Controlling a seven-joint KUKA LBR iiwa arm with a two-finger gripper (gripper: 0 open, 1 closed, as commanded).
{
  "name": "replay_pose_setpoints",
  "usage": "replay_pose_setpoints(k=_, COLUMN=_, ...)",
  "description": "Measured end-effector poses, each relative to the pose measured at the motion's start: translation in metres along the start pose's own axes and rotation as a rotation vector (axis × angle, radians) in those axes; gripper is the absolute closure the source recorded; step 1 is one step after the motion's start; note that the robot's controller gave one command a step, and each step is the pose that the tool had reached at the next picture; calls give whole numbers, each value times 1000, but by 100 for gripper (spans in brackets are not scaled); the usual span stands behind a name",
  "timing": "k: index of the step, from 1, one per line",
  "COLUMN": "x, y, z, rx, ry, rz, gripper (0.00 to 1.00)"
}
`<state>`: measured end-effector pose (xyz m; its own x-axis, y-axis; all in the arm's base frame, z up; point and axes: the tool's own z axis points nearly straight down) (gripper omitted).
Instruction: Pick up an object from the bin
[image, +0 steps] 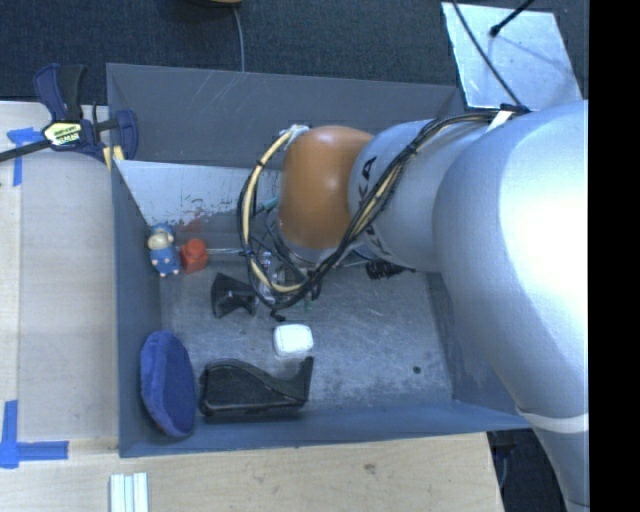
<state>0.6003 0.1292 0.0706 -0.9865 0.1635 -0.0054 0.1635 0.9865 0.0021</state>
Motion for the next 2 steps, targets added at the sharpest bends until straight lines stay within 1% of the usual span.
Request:
replay_pose_setpoints(k=1, x=-2, y=0, z=-18, rx=0, ry=0, rz=0, gripper=100)
replay_pose_setpoints(k=2, x=-5, y=0, z=-77, rx=-2, ry=-4, rz=1, gripper=100)
